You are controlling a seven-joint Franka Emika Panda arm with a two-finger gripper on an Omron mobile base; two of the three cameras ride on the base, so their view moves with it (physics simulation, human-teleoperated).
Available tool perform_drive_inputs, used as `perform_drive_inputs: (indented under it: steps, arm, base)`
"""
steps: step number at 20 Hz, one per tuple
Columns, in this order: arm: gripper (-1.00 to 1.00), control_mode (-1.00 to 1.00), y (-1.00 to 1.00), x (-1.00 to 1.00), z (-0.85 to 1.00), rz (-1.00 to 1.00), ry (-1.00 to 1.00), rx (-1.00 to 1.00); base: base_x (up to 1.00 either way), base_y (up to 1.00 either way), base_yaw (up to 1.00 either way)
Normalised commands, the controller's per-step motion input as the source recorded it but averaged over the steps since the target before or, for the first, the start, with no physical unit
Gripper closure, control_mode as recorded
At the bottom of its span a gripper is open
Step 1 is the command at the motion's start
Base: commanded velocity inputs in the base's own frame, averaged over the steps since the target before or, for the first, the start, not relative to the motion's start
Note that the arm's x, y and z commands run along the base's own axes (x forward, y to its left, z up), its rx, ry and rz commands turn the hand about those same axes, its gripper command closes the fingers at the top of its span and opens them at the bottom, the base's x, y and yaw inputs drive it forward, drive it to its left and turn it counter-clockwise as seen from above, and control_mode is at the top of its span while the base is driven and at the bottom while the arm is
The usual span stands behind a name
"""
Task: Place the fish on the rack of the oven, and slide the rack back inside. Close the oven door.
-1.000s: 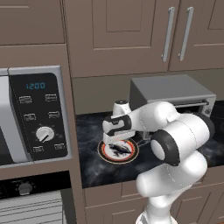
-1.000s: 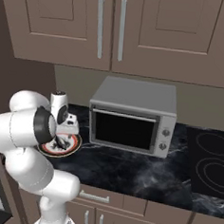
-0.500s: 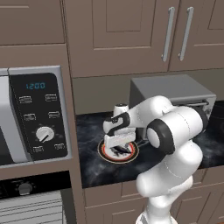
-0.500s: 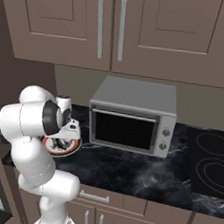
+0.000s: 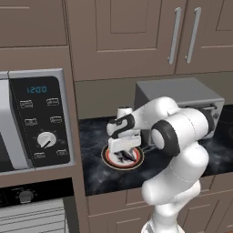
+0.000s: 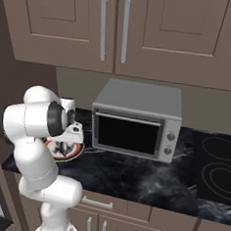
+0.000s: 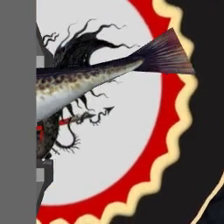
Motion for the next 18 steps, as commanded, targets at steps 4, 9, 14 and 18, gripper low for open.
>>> perform_drive_inputs:
  steps: [4,9,14,18]
  arm:
    - [1.0,-1.0,0.0,-0.82,-0.05,0.0,-0.2,0.0]
    - [1.0,-1.0,0.0,-0.9,0.13,0.0,-0.23,0.05]
    - [1.0,-1.0,-0.01,-0.89,0.83,0.0,-0.22,0.11]
    - [1.0,-1.0,-0.01,-0.89,1.0,0.0,-0.12,0.09]
  base:
    - [0.0,0.0,0.0]
    - [0.0,0.0,0.0]
    - [0.0,0.0,0.0]
    - [0.0,0.0,0.0]
